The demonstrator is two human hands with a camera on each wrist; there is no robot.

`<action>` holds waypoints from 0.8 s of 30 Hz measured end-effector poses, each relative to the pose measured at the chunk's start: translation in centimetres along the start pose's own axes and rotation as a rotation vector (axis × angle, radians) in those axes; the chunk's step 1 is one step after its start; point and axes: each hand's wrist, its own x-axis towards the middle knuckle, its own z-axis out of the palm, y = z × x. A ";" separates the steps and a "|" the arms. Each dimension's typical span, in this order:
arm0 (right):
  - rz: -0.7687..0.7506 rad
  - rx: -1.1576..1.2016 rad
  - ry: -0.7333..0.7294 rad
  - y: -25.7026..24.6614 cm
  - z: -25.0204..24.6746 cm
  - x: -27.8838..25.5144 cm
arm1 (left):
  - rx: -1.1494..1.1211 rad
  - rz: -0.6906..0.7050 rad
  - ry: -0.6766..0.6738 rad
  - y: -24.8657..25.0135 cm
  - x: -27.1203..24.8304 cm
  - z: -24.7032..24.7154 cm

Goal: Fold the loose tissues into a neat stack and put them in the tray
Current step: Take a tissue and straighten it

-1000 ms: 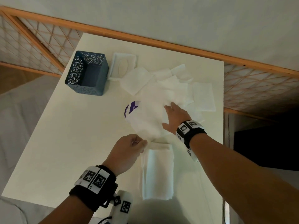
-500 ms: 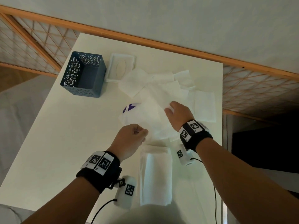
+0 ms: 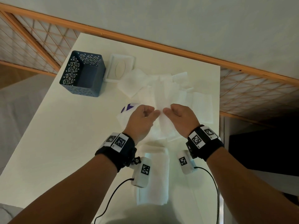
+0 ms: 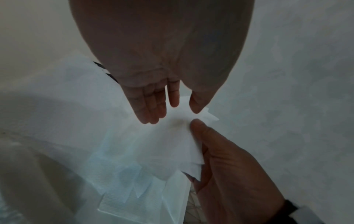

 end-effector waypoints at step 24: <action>0.130 0.282 0.010 -2.3 1.1 -1.7 | 0.009 0.050 -0.067 -0.4 -1.2 -1.4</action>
